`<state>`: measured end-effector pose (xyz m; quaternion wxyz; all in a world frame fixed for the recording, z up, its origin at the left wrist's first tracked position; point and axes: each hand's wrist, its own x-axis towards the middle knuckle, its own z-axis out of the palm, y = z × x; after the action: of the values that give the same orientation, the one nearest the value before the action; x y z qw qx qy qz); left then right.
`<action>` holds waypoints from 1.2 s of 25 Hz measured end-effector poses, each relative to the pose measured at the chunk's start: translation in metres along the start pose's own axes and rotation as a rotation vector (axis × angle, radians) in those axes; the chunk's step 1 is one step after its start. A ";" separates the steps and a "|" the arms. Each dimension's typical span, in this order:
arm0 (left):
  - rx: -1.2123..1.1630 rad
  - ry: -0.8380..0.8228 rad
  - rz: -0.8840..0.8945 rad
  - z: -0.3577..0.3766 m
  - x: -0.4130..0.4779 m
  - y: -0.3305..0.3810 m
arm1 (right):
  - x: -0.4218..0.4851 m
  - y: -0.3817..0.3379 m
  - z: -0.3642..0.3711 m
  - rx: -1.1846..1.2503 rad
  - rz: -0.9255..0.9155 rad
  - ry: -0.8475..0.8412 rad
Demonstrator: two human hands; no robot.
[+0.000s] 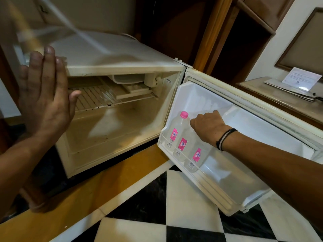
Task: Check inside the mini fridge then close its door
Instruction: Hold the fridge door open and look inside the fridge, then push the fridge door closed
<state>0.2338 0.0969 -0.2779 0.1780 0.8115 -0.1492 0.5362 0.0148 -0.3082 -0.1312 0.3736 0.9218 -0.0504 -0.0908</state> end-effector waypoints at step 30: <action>0.177 -0.061 0.045 -0.112 0.023 0.092 | -0.102 0.064 -0.083 0.601 -0.107 0.030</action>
<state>0.1112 0.0641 -0.2046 0.0890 0.8366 -0.1247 0.5260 -0.0698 -0.2813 -0.0150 0.0794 0.9936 -0.0211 -0.0778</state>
